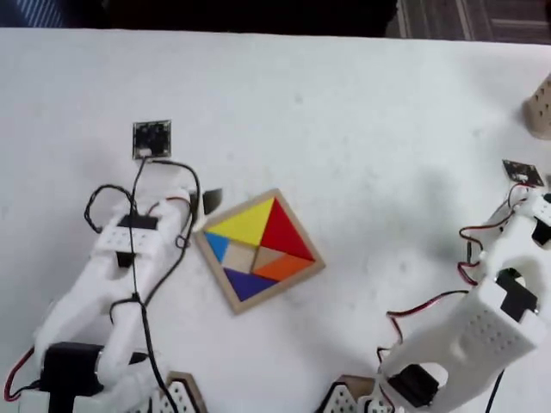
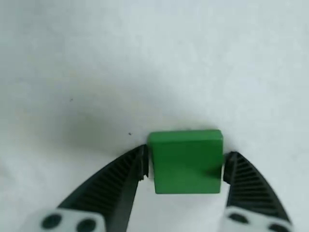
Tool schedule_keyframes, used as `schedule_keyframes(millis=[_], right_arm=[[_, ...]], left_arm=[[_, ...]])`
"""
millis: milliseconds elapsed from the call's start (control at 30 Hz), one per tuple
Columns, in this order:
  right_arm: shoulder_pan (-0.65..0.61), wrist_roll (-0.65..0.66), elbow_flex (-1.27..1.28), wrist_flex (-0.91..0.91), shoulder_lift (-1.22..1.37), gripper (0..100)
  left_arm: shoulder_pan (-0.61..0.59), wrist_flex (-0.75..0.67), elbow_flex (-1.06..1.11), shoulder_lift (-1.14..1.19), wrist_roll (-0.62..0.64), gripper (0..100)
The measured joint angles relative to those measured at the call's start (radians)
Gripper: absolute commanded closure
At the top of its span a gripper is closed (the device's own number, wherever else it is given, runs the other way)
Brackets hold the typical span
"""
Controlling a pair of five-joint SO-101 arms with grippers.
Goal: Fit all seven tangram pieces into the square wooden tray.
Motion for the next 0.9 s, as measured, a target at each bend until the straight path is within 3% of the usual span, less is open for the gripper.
schedule_keyframes(millis=[133,300,600,900], right_arm=[[0.003,0.0,-0.044,0.003,0.017,98.7],[0.005,0.032,-0.135,0.112,0.046,96.1],[-0.029,0.038,-0.393,0.516,0.054,98.1],[-0.123,-0.057,-0.324,0.549,-0.104,98.1]], left_arm=[[0.0,0.0,0.0,0.0,0.0,69],[0.0,0.0,0.0,0.0,0.0,69],[-0.006,0.0,0.0,0.0,0.0,69],[-0.046,-0.003,0.0,0.0,0.0,69]])
